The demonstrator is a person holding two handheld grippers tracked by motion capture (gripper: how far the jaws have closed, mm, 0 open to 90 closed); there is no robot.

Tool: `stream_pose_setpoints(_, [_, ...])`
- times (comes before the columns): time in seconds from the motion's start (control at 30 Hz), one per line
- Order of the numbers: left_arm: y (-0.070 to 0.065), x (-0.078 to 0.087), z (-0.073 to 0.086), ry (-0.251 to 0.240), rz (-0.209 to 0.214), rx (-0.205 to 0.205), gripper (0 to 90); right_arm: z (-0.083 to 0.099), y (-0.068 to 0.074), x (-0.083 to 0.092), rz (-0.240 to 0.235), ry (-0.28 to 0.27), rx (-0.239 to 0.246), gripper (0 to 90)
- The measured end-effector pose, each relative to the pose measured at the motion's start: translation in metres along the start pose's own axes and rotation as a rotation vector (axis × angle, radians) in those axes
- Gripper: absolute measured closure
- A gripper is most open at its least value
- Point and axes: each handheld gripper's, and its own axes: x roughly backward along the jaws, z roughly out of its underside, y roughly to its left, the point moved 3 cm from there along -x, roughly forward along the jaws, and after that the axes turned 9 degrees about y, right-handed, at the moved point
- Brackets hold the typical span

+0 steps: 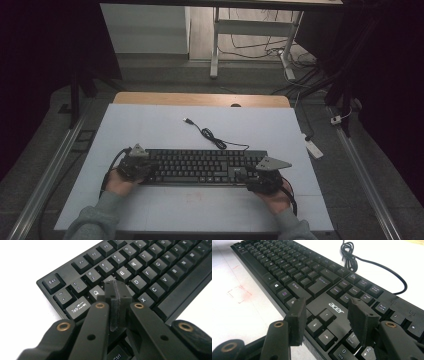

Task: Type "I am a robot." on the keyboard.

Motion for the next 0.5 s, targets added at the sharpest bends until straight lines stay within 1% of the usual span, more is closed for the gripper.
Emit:
stream_pose_setpoints(0.07, [0.0, 0.0, 0.0, -0.004, -0.002, 0.005, 89.0, 0.0, 0.0, 0.0, 0.0, 0.0, 0.001, 49.4])
stream_pose_setpoints(0.2, [-0.001, -0.003, 0.0, 0.011, -0.014, -0.003, 89.0, 0.0, 0.0, 0.0, -0.001, 0.001, 0.001, 49.4])
stream_pose_setpoints(0.33, [-0.002, -0.003, 0.0, 0.008, -0.02, -0.004, 89.0, 0.0, 0.0, 0.0, 0.0, 0.0, 0.001, 49.4])
stream_pose_setpoints(0.37, [-0.002, -0.002, -0.001, 0.003, -0.022, -0.007, 89.0, 0.0, 0.0, 0.0, 0.0, 0.0, 0.001, 49.4])
stream_pose_setpoints(0.47, [-0.004, 0.004, -0.002, -0.035, -0.019, -0.007, 88.6, 0.0, 0.0, 0.0, 0.0, -0.001, 0.001, 49.4])
stream_pose_setpoints(0.5, [-0.004, 0.007, -0.003, -0.05, -0.015, -0.004, 82.1, 0.0, 0.0, 0.0, 0.001, -0.002, 0.001, 49.4])
